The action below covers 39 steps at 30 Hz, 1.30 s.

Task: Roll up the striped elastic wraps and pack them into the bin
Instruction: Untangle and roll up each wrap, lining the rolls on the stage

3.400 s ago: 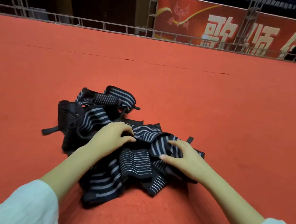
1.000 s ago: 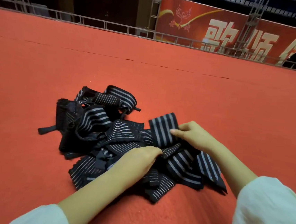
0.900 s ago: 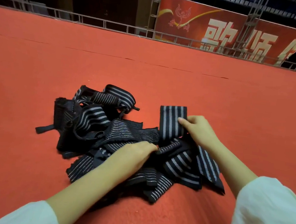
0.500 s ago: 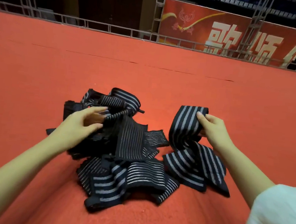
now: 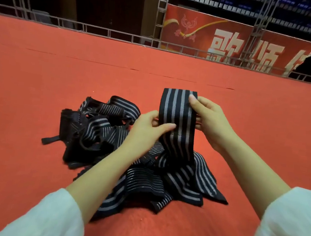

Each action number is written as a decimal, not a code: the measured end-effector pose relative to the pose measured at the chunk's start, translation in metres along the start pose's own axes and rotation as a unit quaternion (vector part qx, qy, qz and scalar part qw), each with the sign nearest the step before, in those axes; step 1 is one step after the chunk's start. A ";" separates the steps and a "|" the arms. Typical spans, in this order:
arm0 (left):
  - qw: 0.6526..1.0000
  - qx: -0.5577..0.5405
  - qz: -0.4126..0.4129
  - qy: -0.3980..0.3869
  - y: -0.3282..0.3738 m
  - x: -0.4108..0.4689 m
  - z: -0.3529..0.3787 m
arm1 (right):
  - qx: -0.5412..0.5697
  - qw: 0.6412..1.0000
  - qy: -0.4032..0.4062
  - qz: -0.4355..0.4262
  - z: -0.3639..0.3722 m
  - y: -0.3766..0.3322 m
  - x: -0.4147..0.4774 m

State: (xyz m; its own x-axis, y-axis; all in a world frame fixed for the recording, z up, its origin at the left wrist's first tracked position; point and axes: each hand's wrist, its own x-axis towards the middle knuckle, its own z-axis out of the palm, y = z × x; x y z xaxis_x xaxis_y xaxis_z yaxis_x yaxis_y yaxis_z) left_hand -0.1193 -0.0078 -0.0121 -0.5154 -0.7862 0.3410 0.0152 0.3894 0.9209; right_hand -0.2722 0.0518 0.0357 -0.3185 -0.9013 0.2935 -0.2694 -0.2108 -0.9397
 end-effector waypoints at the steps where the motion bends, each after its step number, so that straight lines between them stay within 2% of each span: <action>1: 1.000 0.004 0.007 -0.003 0.005 0.000 -0.002 | 0.003 1.000 -0.004 0.009 -0.003 -0.002 -0.002; 3: 0.999 0.010 0.015 -0.026 0.018 -0.004 -0.011 | 0.021 0.999 -0.013 0.024 -0.004 -0.003 -0.005; 6: 0.998 0.001 0.004 -0.067 0.038 -0.014 -0.027 | 0.114 0.992 -0.023 0.043 0.003 -0.011 -0.009; 11: 0.984 0.095 -0.029 -0.148 0.041 -0.057 -0.058 | 0.312 0.943 -0.017 0.115 0.029 -0.035 -0.011; 14: 0.969 0.138 -0.078 -0.191 0.019 -0.094 -0.073 | 0.314 0.938 0.006 0.145 0.053 -0.041 -0.022; 16: 0.960 0.148 -0.119 -0.205 0.008 -0.118 -0.084 | 0.281 0.949 -0.019 0.140 0.069 -0.040 -0.031; 18: 0.959 0.184 -0.128 -0.175 0.004 -0.128 -0.096 | 0.241 0.962 -0.050 0.119 0.083 -0.040 -0.041; 19: 0.967 0.180 -0.129 -0.125 0.006 -0.127 -0.102 | 0.227 0.966 -0.065 0.106 0.089 -0.041 -0.047; 21: 0.986 0.064 -0.157 -0.006 0.024 -0.115 -0.111 | 0.212 0.969 -0.098 0.083 0.101 -0.041 -0.058; 23: 0.985 -0.049 -0.154 0.066 0.044 -0.099 -0.120 | 0.209 0.966 -0.136 0.066 0.112 -0.040 -0.070; 28: 0.993 -0.046 -0.034 0.107 0.079 -0.090 -0.130 | 0.194 0.965 -0.173 0.045 0.125 -0.047 -0.086; 35: 0.992 -0.001 0.043 0.115 0.119 -0.097 -0.138 | 0.101 0.993 -0.059 -0.008 0.115 -0.096 -0.085; 39: 0.986 -0.004 0.088 0.144 0.159 -0.102 -0.151 | 0.013 0.992 -0.117 -0.040 0.108 -0.134 -0.089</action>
State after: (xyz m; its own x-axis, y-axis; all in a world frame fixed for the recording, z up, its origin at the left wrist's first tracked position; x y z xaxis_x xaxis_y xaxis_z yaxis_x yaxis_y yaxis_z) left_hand 0.0655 0.0620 0.1279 -0.2406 -0.8110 0.5333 0.0897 0.5285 0.8442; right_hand -0.1101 0.1198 0.1160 -0.0756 -0.9440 0.3212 -0.2606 -0.2922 -0.9202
